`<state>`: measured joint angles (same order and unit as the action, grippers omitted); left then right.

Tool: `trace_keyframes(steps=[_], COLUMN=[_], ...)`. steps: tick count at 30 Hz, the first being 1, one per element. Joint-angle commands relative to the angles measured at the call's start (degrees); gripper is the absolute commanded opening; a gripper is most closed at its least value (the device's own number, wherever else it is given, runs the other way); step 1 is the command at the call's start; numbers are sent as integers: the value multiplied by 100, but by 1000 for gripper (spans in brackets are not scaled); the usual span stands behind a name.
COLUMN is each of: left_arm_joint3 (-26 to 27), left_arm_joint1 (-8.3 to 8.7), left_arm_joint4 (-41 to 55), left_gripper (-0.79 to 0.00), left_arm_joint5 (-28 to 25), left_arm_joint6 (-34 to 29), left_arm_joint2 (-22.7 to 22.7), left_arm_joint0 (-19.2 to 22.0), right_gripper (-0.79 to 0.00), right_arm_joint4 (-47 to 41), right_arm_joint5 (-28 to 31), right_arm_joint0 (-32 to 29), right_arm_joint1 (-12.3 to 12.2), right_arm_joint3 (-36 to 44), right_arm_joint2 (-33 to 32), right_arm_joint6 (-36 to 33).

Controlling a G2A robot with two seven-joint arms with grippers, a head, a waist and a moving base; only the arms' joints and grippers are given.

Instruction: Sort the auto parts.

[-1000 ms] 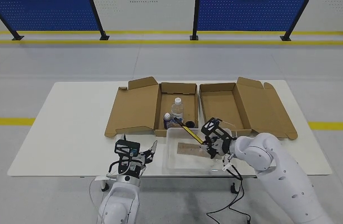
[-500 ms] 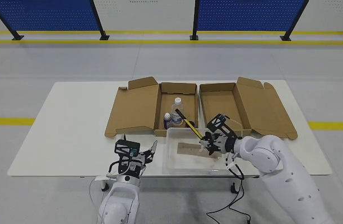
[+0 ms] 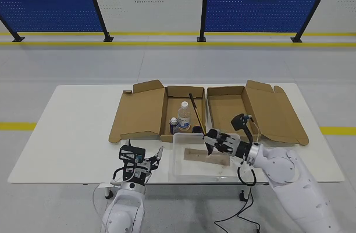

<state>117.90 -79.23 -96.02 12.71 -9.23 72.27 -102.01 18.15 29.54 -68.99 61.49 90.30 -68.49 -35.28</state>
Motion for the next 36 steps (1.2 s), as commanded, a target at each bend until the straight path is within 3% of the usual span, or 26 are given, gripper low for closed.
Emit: trace_keyframes(steps=[1, 10, 20, 25, 29, 36], left_arm_joint3=[0, 0, 0, 0, 0, 0], left_arm_joint1=[0, 0, 0, 0, 0, 0], left_arm_joint4=[0, 0, 0, 0, 0, 0], left_gripper=[0, 0, 0, 0, 0, 0], left_arm_joint5=[0, 0, 0, 0, 0, 0], left_arm_joint6=[0, 0, 0, 0, 0, 0], left_arm_joint2=[0, 0, 0, 0, 0, 0], left_arm_joint0=[0, 0, 0, 0, 0, 0], right_gripper=[-785, -785, -785, -785, -785, -785], right_arm_joint4=[-1, 278, 1014, 1716, 2319, 2610], right_arm_joint5=[12, -173, -534, -1104, -1886, -2798], right_arm_joint0=[53, 99, -37, -92, -97, 145], right_arm_joint1=[8, 20, -1, -29, -50, -27], right_arm_joint3=[-68, -64, 213, 467, 499, -173], right_arm_joint2=[40, 68, -175, -455, -684, -842], right_arm_joint6=[-6, 192, 885, 1246, 1297, 1187])
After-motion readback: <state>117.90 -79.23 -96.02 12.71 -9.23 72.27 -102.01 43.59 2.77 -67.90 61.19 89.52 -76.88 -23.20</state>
